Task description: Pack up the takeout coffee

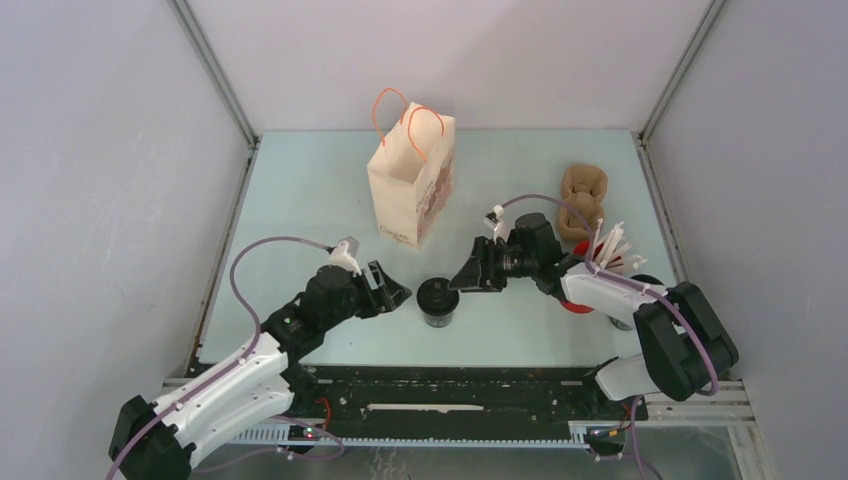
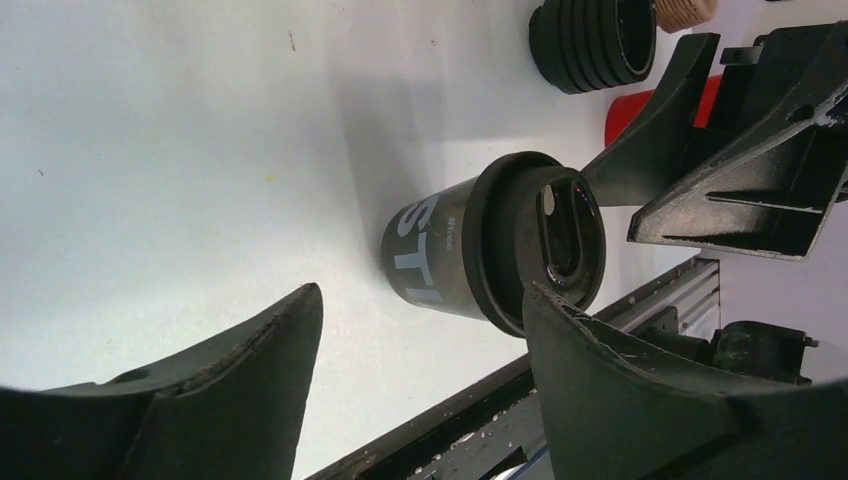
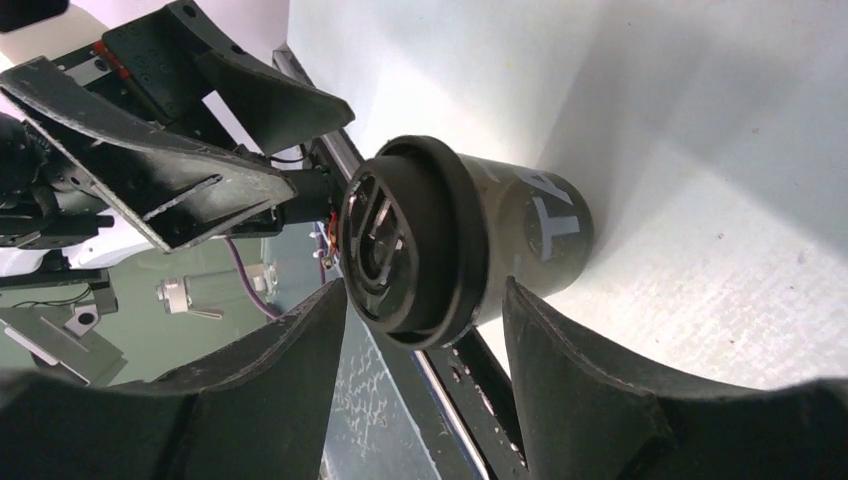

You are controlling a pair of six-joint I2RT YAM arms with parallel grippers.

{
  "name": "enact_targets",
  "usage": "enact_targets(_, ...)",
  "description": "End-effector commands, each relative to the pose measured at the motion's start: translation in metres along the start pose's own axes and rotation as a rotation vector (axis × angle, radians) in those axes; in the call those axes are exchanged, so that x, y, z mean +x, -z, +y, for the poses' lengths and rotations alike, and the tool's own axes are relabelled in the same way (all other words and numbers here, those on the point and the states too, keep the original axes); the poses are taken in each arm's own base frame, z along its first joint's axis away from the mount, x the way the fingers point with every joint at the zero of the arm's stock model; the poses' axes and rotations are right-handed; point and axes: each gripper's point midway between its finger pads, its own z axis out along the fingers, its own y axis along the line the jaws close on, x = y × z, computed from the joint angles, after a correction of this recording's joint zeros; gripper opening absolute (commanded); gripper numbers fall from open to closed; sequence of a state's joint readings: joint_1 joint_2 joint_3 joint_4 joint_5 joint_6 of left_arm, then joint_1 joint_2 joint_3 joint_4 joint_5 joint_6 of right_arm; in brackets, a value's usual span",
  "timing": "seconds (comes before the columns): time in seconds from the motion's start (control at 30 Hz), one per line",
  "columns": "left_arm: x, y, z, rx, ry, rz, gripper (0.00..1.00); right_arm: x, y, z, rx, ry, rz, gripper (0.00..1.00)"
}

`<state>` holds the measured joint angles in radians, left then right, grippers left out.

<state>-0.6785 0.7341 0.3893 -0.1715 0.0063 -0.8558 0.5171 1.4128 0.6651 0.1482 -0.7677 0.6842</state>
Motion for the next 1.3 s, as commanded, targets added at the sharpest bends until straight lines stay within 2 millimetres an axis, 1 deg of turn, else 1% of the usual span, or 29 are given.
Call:
enact_targets(0.0,-0.013,0.006,-0.02,0.05,-0.027,-0.019,0.8,-0.006,0.007,0.002,0.009,0.024,-0.004,0.69)
enact_targets(0.17,-0.004,0.005,-0.039,0.152,-0.024,0.038,0.91,-0.002,0.011,0.006,0.004,0.032,0.004,0.8)
enact_targets(0.3,0.0,-0.002,-0.041,0.167,-0.009,0.056,0.93,0.002,0.01,0.011,-0.009,0.03,0.02,0.84)
enact_targets(0.5,0.001,-0.01,-0.047,0.182,-0.01,0.081,0.92,0.017,0.012,0.006,0.014,-0.01,0.036,0.94)
enact_targets(0.57,0.001,-0.011,-0.046,0.176,-0.007,0.079,0.91,0.023,0.01,0.009,-0.005,-0.025,0.049,0.94)
enact_targets(0.63,0.0,-0.012,-0.046,0.169,-0.005,0.075,0.87,0.027,0.006,0.013,-0.026,-0.036,0.061,0.92)
enact_targets(0.7,-0.004,-0.014,-0.051,0.191,-0.007,0.066,0.85,0.028,0.003,0.017,-0.037,-0.043,0.062,0.9)
enact_targets(0.87,-0.002,-0.017,-0.056,0.206,-0.005,0.089,0.79,0.027,-0.002,0.021,-0.054,-0.061,0.062,0.81)
enact_targets(0.93,0.001,-0.02,-0.055,0.204,-0.003,0.099,0.75,0.027,-0.003,0.02,-0.052,-0.067,0.061,0.8)
enact_targets(1.03,0.003,-0.023,-0.053,0.197,-0.002,0.111,0.72,0.027,-0.005,0.018,-0.045,-0.076,0.063,0.77)
enact_targets(1.17,0.006,-0.025,-0.054,0.203,-0.004,0.124,0.73,0.029,-0.007,0.015,-0.034,-0.08,0.066,0.76)
enact_targets(1.27,0.005,-0.025,-0.055,0.203,-0.004,0.121,0.71,0.028,-0.007,0.012,-0.022,-0.082,0.062,0.76)
